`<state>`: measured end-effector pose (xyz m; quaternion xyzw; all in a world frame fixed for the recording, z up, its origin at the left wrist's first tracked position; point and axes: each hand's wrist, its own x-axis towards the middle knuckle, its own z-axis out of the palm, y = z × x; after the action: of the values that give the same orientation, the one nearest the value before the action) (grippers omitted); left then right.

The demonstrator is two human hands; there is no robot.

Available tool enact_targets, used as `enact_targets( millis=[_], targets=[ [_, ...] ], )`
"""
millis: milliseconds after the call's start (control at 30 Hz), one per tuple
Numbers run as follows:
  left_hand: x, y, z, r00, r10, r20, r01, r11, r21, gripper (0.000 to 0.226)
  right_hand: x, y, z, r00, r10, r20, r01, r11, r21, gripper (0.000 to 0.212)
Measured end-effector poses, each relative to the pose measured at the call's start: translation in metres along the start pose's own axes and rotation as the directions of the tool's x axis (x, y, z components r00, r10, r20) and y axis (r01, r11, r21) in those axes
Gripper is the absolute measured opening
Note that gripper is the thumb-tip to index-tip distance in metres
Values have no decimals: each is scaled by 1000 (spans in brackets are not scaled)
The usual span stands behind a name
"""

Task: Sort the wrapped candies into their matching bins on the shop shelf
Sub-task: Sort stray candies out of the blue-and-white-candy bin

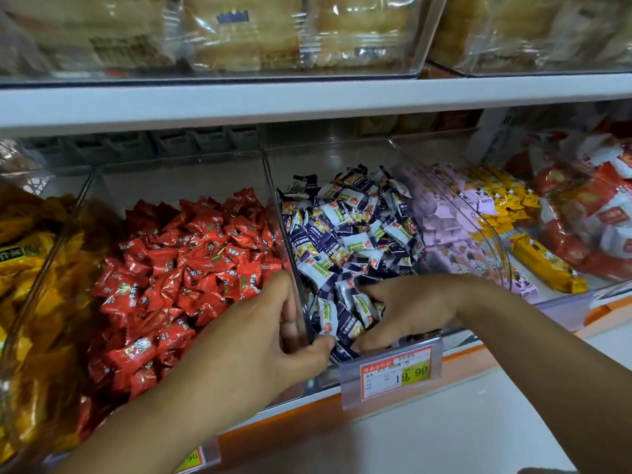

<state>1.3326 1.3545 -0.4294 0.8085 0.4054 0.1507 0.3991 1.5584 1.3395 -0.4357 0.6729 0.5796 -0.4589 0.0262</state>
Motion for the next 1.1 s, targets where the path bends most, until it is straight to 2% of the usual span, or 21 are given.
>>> enact_targets(
  millis=[67,133,200,267,367,433,500,633,667,733,767,800,833,867,900,967,1033,1100],
  targets=[
    [0,0,0,1000,-1,1,1,1000,3,38,0,0,1,1000,3,-17,-3,1000,7,78],
    [0,0,1,1000,5,-2,-5,1000,7,38,1,1,1,999,-2,-47,4,998,60,66],
    [-1,0,1,1000,13,-10,-12,1000,11,38,0,1,1,994,-7,-107,24,987,159,58],
    [-2,-1,2,1000,20,-20,-20,1000,8,38,-3,0,-1,976,58,-210,10,951,308,62],
    [-2,-2,2,999,37,-24,-37,999,8,38,-4,-1,-5,937,142,-318,26,881,472,55],
    [-3,-2,2,999,41,-24,-41,999,11,38,-6,-2,-10,921,157,-357,57,852,520,41],
    [-3,-2,2,999,38,-20,-38,999,8,38,-12,-5,-17,884,181,-431,99,829,551,42],
    [-4,-2,1,1000,29,-4,-29,1000,0,38,-26,-9,-32,836,188,-515,164,811,562,30],
    [-4,-2,0,1000,25,-1,-25,1000,4,38,-30,-9,-35,837,177,-517,166,819,549,22],
    [-4,-1,0,1000,21,3,-21,1000,11,38,-38,-11,-36,863,142,-485,136,860,492,26],
    [-4,-1,0,1000,18,7,-18,1000,9,38,-43,-13,-36,878,108,-466,111,902,418,16],
    [-4,0,0,1000,15,11,-15,1000,5,38,-46,-13,-37,890,77,-450,64,955,289,27],
    [-4,0,0,1000,11,16,-11,1000,4,38,-50,-14,-39,897,59,-438,13,987,158,49],
    [-4,0,0,1000,6,21,-6,1000,6,38,-52,-12,-42,891,51,-450,-14,996,84,59],
    [-4,-1,0,1000,1,26,-2,1000,5,39,-54,-14,-46,886,35,-462,-15,999,47,58],
    [-3,-2,1,999,4,38,-3,1000,-6,40,-53,-19,-50,852,-54,-522,50,999,-22,41],
    [-3,-3,0,999,5,40,-5,1000,-10,40,-34,-25,-49,764,-180,-620,119,983,-139,29],
    [-2,-3,0,999,3,42,-2,1000,-17,41,-5,-38,-34,715,-329,-617,166,937,-307,35]
  ],
)
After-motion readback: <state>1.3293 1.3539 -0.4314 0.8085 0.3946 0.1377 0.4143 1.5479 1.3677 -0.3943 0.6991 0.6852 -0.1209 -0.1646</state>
